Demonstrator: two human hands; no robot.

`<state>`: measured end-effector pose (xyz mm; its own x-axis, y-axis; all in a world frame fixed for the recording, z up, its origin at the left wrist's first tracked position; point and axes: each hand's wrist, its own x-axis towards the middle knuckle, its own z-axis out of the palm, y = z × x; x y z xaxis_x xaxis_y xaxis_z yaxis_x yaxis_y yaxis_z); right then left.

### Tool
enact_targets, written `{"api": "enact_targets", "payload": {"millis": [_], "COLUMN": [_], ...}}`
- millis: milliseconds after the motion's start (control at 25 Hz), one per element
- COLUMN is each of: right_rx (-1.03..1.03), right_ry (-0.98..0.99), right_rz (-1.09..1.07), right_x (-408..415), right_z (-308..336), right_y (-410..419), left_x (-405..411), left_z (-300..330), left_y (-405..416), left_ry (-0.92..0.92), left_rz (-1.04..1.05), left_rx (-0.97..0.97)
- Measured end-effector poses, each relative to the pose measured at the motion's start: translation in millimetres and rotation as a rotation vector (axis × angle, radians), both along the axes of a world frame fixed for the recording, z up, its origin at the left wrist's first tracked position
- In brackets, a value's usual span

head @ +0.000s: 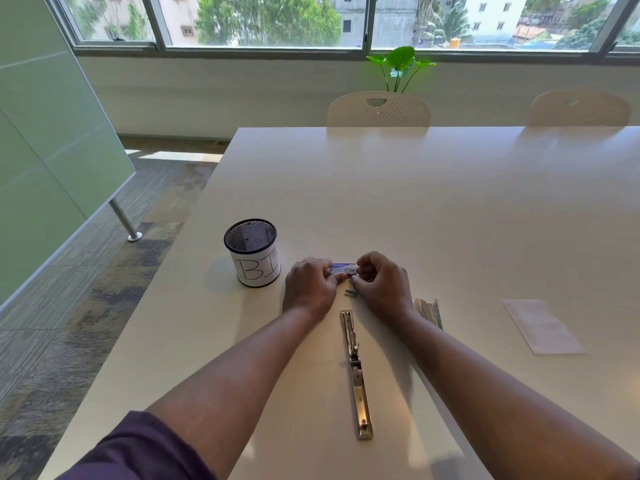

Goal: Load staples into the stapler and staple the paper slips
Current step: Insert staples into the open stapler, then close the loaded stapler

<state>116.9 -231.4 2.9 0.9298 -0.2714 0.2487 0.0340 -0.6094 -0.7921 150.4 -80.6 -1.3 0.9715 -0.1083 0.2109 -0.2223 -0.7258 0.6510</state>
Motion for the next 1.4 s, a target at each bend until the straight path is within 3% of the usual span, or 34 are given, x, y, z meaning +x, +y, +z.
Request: {"api": "enact_targets", "payload": {"millis": [360,720,1040,1240,1400], "right_rx": [-0.072,-0.17,-0.205,-0.005,0.134], "right_ry": [-0.011,0.002,0.026,-0.101,-0.144], "right_rz": [-0.018,0.116,0.099,-0.004,0.053], "right_x": [-2,-27,-38,-62,-81], "right_z": [1,1,-1,-1,-4], "right_y": [-1,0,4,6,14], "left_x": [3,-13,-41,-60,-71], "left_z": [-5,2,-5,-3,2], "left_y": [0,14,30,34,34], "left_ry": [-0.042,-0.063,-0.021,0.007,0.06], "left_rz": [0.027,0.009,-0.018,-0.133,-0.204], "left_rx": [-0.013,-0.33,-0.422,-0.43,-0.434]}}
